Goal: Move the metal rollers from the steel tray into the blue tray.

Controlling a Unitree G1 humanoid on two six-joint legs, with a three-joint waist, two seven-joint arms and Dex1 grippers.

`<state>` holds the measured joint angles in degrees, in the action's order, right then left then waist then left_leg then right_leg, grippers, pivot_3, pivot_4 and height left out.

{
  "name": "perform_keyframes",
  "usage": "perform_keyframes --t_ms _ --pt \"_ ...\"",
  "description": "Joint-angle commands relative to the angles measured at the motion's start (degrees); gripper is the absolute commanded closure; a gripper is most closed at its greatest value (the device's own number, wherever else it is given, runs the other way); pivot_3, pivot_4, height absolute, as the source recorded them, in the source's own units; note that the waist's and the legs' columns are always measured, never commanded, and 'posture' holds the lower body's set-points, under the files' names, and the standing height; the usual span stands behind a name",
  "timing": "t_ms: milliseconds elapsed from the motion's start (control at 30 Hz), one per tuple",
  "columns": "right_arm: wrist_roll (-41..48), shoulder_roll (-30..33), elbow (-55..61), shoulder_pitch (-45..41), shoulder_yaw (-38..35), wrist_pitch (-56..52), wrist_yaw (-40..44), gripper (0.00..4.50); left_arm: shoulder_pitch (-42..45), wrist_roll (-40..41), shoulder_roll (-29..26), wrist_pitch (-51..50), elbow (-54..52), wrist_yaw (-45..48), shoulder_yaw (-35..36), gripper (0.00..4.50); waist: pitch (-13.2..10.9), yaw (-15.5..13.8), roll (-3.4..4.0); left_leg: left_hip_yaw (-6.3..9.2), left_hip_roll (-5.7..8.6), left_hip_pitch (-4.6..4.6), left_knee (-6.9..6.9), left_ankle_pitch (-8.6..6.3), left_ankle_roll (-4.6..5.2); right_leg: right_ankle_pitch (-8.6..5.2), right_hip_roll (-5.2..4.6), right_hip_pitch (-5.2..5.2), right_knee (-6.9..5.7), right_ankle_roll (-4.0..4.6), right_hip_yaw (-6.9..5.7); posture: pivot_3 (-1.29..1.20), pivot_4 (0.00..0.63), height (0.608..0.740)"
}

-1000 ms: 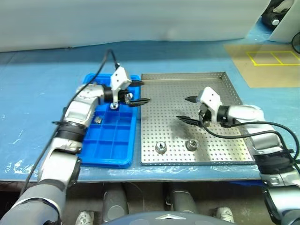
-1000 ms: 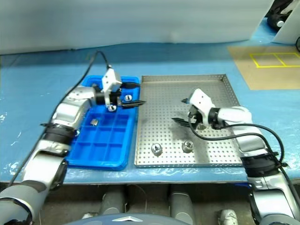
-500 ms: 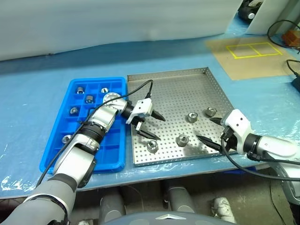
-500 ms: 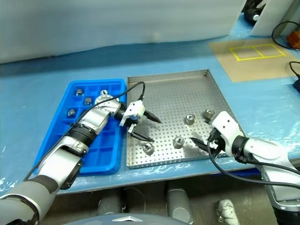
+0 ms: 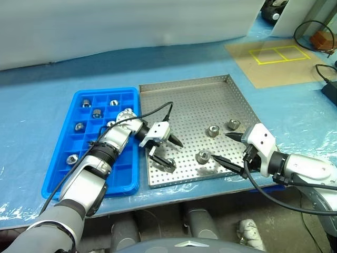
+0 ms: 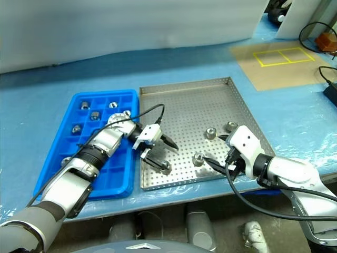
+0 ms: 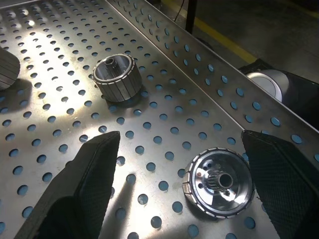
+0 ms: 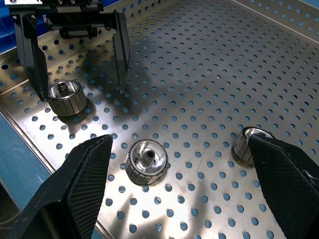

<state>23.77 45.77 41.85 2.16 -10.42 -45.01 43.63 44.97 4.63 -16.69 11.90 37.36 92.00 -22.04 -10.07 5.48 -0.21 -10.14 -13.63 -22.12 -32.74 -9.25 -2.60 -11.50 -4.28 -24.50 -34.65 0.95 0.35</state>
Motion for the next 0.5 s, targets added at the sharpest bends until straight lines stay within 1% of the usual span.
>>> perform_keyframes --t_ms 33,67,167,200,367,500 --pt "0.9 0.7 1.0 -0.8 0.7 0.4 0.0 0.0 -0.4 0.0 0.5 0.8 -2.6 -1.8 0.4 0.4 0.0 -0.1 0.0 0.0 0.0 0.0 0.0 0.0 0.0 0.0 -0.01 0.0 0.0 0.0 0.0 -0.62 0.15 0.74" --pt "0.8 0.8 0.9 -0.7 0.9 0.6 0.0 0.0 -0.3 0.0 1.2 0.8 -2.4 -3.3 0.9 0.4 0.0 -0.1 0.0 0.0 0.01 0.0 -0.01 0.0 0.0 0.0 -0.02 0.01 0.0 -0.01 0.0 -0.61 0.15 0.74" --pt "0.7 0.9 -0.4 -1.1 1.1 0.9 0.1 0.0 2.4 -1.8 5.0 3.3 2.2 -12.7 2.7 0.4 0.0 -0.3 0.0 0.01 0.05 -0.02 -0.07 -0.02 0.03 0.0 -0.06 0.07 0.01 -0.01 -0.02 -0.6 0.15 0.74" --pt "0.7 0.9 -0.7 -1.1 0.8 0.9 0.0 0.0 3.0 -1.9 5.9 3.7 2.9 -14.2 3.1 0.4 0.0 -0.3 0.0 0.01 0.06 -0.04 -0.12 -0.04 0.06 0.0 -0.09 0.08 0.01 -0.01 -0.02 -0.61 0.15 0.74" --pt "0.8 1.8 -1.1 0.0 -0.9 0.8 0.1 0.0 4.1 -1.0 9.1 2.6 3.3 -14.4 2.7 0.4 0.0 0.0 -0.01 0.01 0.07 -0.08 -0.22 -0.1 0.15 -0.06 -0.09 0.08 0.03 -0.11 0.0 -0.62 0.15 0.74" --pt "1.3 2.2 0.0 1.3 -2.8 0.1 -0.5 0.0 4.2 -3.2 11.3 4.5 7.0 -14.7 0.8 0.4 0.0 0.1 0.01 0.01 0.02 -0.06 -0.17 -0.1 0.15 -0.11 -0.05 0.08 0.04 -0.19 -0.02 -0.64 0.15 0.74"
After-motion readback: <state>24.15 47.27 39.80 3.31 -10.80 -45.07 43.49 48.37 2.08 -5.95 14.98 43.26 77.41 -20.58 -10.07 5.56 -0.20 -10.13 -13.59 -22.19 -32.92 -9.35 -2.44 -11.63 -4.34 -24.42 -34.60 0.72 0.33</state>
